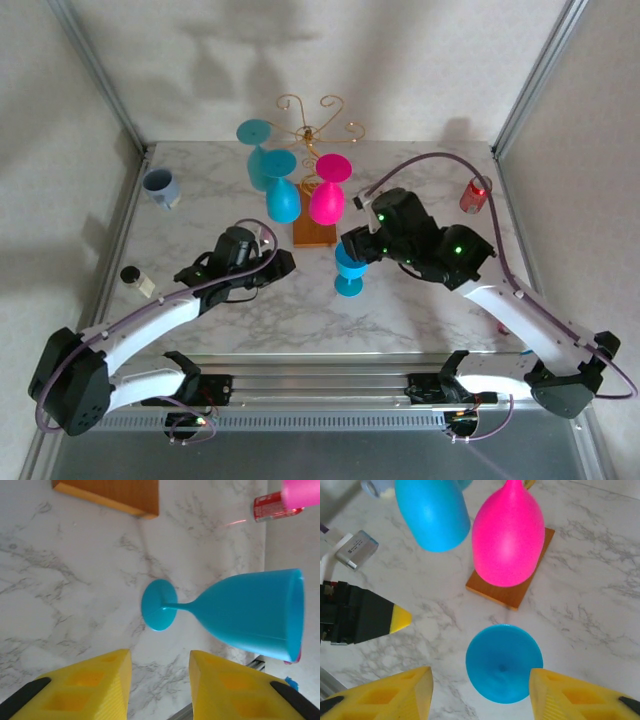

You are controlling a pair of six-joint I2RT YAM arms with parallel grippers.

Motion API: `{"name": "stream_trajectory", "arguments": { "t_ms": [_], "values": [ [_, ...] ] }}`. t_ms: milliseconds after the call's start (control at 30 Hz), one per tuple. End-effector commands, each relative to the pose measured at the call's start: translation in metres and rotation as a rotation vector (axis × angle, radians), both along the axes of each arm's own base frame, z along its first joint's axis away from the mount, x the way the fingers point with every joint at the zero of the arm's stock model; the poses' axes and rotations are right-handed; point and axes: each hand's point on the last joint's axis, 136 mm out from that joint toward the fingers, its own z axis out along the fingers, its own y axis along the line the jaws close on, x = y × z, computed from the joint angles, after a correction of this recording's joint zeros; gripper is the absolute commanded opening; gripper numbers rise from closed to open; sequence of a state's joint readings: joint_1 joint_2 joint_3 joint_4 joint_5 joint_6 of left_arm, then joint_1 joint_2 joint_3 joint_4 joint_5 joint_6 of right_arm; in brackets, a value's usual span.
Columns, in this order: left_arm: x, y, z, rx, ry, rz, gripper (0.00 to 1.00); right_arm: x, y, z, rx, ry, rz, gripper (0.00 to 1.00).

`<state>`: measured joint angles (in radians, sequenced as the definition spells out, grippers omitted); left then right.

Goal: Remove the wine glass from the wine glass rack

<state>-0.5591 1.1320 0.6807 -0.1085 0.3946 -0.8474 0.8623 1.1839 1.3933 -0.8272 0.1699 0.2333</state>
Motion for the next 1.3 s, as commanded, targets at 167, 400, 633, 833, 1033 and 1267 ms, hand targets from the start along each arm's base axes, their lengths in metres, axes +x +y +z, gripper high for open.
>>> {"name": "stream_trajectory", "arguments": {
  "t_ms": [167,400,633,833,1033,1267],
  "values": [
    [0.014,0.003,0.058,-0.007,-0.156,0.007,0.36,0.011,0.003,0.033,0.275,0.111,0.015,0.55],
    [0.024,-0.001,0.096,-0.056,-0.252,0.019,0.40,0.046,0.004,0.055,0.504,0.178,0.012,0.56],
    [0.032,-0.009,0.117,-0.119,-0.303,0.028,0.41,0.077,0.013,0.059,0.587,0.173,0.009,0.61],
    [0.041,-0.013,0.137,-0.137,-0.352,0.031,0.41,0.097,0.014,0.063,0.649,0.167,-0.003,0.60],
    [0.049,-0.019,0.146,-0.147,-0.371,0.026,0.41,0.106,0.016,0.061,0.698,0.194,0.004,0.56],
    [0.055,-0.024,0.148,-0.150,-0.373,0.019,0.41,0.115,0.018,0.056,0.748,0.216,0.004,0.52]
  ]
}}
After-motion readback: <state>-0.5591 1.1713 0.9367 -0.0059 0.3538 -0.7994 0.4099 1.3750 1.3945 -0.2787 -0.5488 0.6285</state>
